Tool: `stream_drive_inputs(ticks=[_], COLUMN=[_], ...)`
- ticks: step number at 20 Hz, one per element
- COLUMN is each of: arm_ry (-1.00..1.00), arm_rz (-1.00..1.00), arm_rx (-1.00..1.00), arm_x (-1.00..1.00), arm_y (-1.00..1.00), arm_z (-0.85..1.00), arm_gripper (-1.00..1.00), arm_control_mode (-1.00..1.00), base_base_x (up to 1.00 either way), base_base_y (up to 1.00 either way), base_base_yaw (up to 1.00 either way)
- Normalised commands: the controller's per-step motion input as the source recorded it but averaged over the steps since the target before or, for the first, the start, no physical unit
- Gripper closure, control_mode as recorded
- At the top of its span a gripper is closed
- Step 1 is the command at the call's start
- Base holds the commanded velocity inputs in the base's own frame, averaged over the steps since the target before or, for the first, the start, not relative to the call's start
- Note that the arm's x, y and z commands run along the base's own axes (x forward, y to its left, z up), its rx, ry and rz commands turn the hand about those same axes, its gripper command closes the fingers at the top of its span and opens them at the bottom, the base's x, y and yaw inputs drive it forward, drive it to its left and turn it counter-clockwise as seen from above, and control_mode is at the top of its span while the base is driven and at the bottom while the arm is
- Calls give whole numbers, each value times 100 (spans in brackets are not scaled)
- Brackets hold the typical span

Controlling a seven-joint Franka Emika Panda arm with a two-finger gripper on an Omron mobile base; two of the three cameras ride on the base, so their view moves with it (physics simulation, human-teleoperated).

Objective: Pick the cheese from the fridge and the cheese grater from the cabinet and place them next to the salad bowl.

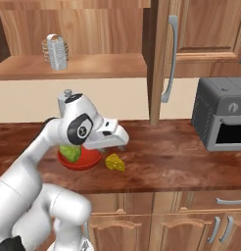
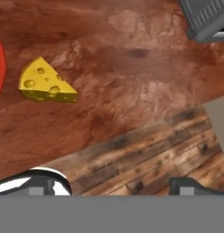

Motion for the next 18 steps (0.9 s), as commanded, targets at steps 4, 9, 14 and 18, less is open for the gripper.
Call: stream_drive_inputs(ticks=[4,9,14,18], arm_ry=[0,-9,-13,-35], arm_rz=[-2,7,9,6], arm_rx=[1,6,3,4], arm_x=[-41,-86,-76,-52], arm_y=[33,25,8,27], arm_z=[7,2,38,14], arm_gripper=[-100,-100,-100,-100], arm_control_mode=[-100,-100,-100,-100], base_base_x=[0,0,0,0], base_base_y=[0,0,0,0], base_base_yaw=[0,0,0,0])
